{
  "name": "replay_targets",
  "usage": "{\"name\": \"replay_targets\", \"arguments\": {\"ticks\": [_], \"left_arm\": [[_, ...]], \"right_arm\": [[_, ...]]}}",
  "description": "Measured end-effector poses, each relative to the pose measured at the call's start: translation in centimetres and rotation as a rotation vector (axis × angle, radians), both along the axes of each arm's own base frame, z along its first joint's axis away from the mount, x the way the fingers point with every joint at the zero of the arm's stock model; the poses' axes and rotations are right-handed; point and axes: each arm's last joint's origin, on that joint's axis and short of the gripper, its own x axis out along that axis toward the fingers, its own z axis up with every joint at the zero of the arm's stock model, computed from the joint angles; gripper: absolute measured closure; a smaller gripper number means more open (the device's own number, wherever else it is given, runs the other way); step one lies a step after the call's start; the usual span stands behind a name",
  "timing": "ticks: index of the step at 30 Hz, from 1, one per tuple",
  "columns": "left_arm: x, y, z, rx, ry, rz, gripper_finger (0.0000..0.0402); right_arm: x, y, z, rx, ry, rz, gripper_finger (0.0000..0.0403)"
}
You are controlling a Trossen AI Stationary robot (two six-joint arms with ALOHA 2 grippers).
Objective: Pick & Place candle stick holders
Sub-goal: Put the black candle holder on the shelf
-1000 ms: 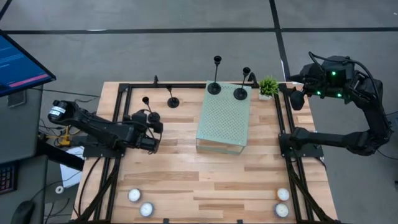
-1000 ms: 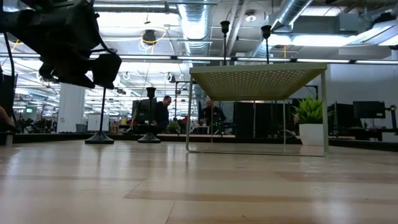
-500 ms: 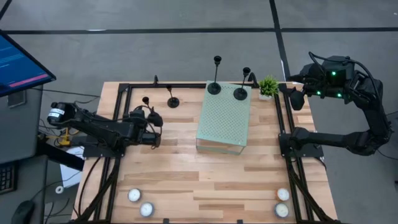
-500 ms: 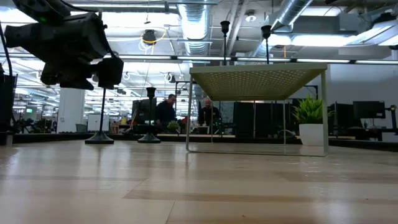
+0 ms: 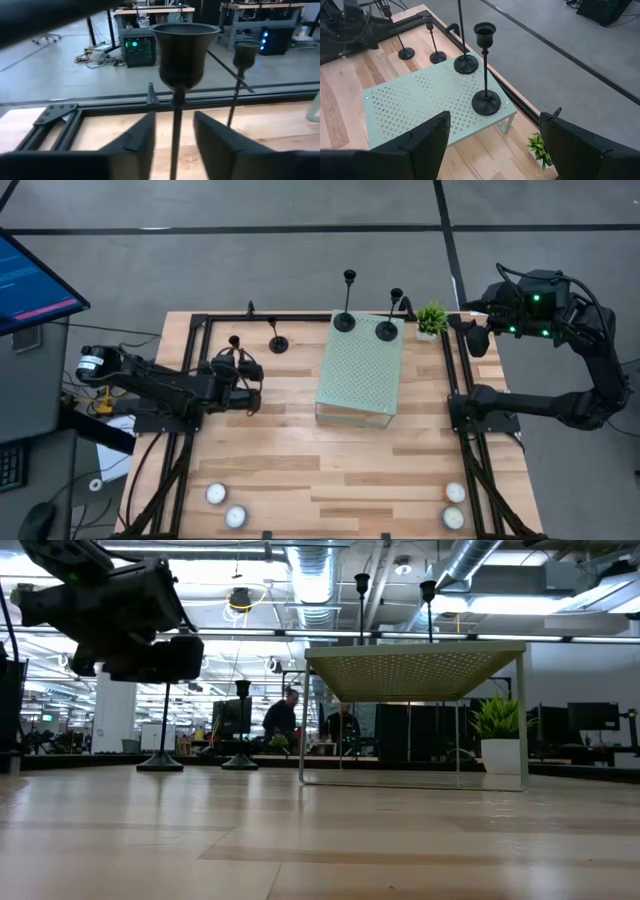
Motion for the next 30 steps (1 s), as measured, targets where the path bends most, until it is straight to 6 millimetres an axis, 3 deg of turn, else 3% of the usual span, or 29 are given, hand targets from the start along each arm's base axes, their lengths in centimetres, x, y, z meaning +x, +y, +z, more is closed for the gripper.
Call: {"name": "replay_targets", "arguments": {"ticks": [6,17,30], "left_arm": [[0.0,0.7,0.0,-0.022,0.01,0.033,0.0383],[0.2,-0.1,0.8,-0.074,-0.005,-0.059,0.039],[3.0,-4.2,11.8,-0.02,-0.059,-0.498,0.039]], "right_arm": [[0.0,0.0,0.0,0.002,-0.002,-0.002,0.0106],[0.0,0.0,0.0,0.007,-0.006,-0.006,0.0106],[0.0,0.0,0.0,0.0,0.0,0.0,0.0106]]}}
